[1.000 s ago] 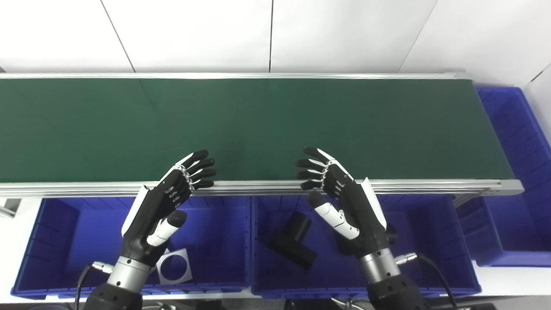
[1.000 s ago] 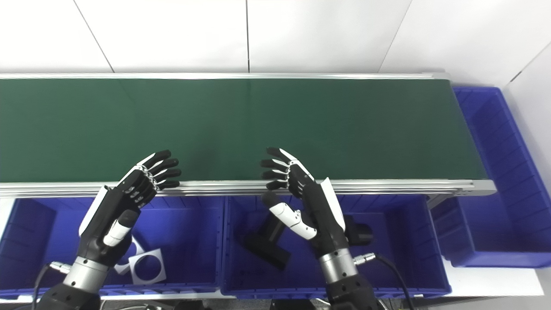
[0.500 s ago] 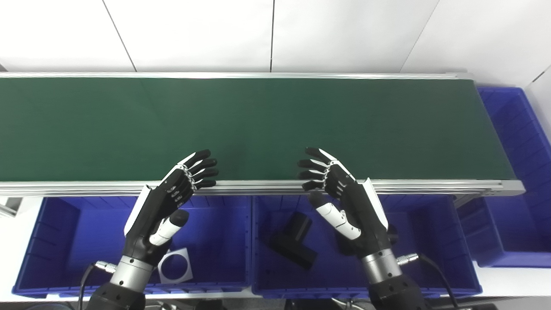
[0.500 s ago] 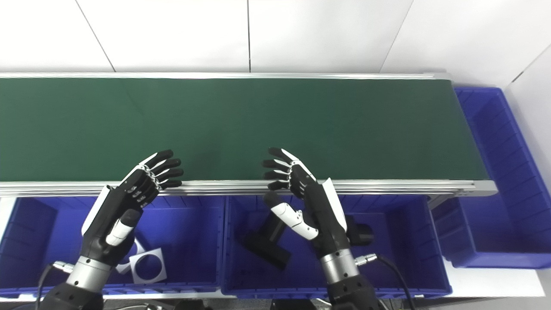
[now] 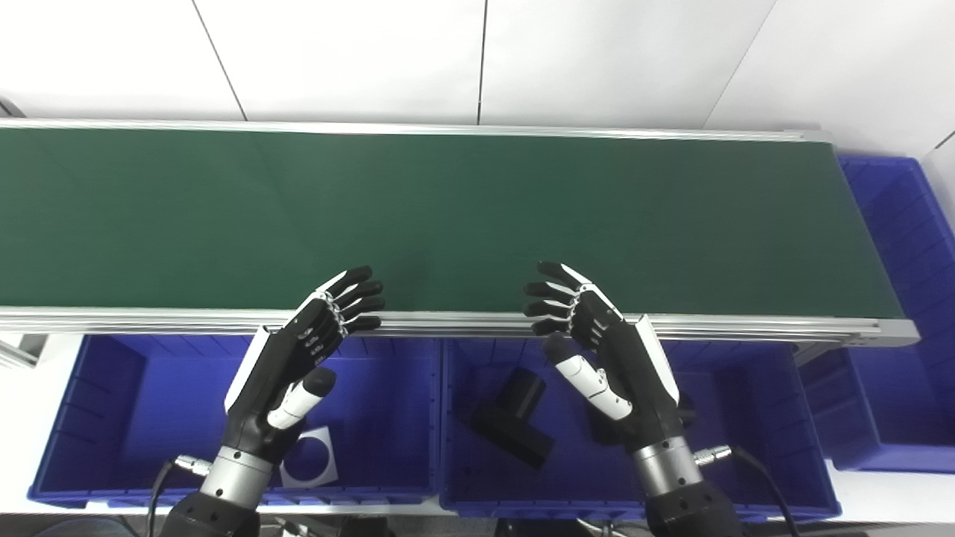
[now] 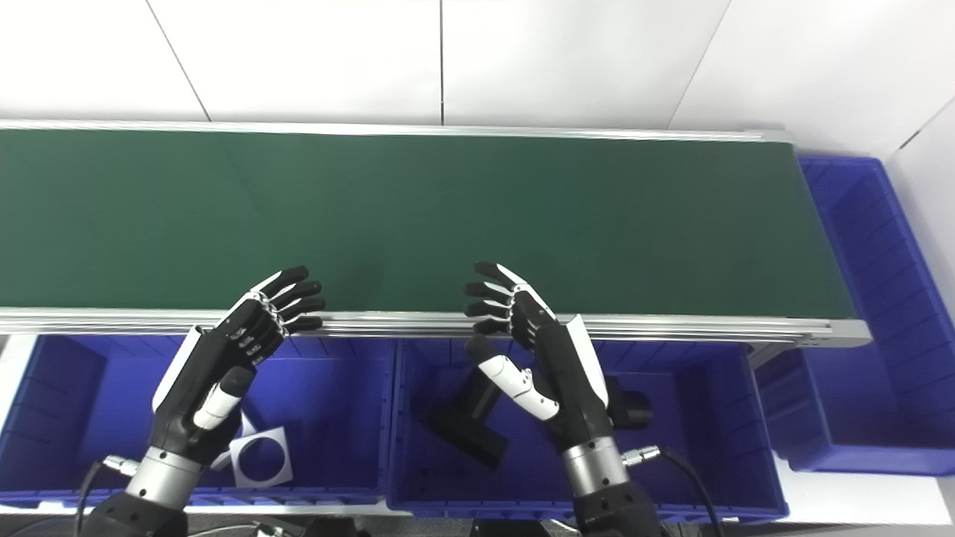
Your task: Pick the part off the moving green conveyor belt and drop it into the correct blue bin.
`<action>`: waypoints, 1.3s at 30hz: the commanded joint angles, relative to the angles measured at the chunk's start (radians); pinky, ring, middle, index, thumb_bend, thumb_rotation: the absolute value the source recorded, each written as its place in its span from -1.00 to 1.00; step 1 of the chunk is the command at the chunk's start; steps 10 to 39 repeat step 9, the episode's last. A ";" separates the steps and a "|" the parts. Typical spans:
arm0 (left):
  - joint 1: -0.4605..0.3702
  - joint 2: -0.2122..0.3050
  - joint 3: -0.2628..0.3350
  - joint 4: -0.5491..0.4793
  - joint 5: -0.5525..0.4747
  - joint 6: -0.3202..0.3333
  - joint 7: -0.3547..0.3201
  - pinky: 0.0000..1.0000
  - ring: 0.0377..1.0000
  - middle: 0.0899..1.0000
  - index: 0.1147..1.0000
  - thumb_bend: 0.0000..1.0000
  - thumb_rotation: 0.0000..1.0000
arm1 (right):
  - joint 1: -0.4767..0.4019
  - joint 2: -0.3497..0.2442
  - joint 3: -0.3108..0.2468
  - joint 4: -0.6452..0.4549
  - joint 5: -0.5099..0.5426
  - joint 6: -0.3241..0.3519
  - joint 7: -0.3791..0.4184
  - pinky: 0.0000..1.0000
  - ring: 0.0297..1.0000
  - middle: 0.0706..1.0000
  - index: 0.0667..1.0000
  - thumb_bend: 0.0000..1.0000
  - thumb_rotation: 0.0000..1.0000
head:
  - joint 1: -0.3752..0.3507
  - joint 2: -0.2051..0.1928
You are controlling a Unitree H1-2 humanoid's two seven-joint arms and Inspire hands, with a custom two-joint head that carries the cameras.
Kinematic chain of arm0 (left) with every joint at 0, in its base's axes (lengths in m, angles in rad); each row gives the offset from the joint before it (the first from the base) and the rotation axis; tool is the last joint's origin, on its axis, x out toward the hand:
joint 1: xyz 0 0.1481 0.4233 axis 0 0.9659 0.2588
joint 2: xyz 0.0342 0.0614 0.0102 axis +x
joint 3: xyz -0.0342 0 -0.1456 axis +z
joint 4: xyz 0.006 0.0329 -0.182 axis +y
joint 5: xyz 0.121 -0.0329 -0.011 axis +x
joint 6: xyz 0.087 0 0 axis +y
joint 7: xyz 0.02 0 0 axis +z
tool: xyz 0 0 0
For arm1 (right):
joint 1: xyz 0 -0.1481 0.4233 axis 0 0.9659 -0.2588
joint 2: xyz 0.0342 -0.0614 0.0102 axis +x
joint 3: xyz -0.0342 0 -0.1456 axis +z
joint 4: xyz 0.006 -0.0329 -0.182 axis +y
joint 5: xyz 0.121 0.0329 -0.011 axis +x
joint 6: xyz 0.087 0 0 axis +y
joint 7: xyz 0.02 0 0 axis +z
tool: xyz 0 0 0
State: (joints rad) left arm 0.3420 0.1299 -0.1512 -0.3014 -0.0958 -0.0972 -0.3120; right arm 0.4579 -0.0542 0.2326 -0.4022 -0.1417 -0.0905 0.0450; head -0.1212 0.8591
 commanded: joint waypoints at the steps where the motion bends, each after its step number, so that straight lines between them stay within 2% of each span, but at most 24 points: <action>1: 0.006 -0.002 0.005 -0.023 -0.007 -0.041 0.018 0.52 0.60 0.65 0.68 0.82 0.57 | 0.001 0.002 0.005 -0.016 0.007 -0.066 0.005 0.27 0.42 0.53 0.69 0.23 0.44 | 0.001 0.001; 8: 0.026 -0.002 0.015 -0.026 -0.013 -0.051 0.025 0.50 0.58 0.63 0.66 0.82 0.56 | -0.003 0.008 0.021 -0.001 0.003 -0.079 0.007 0.26 0.41 0.52 0.68 0.22 0.41 | 0.022 -0.024; 39: 0.028 -0.001 0.016 -0.025 -0.015 -0.052 0.025 0.50 0.58 0.63 0.66 0.83 0.56 | -0.004 0.009 0.022 0.002 0.001 -0.080 0.007 0.26 0.41 0.51 0.67 0.22 0.42 | 0.022 -0.024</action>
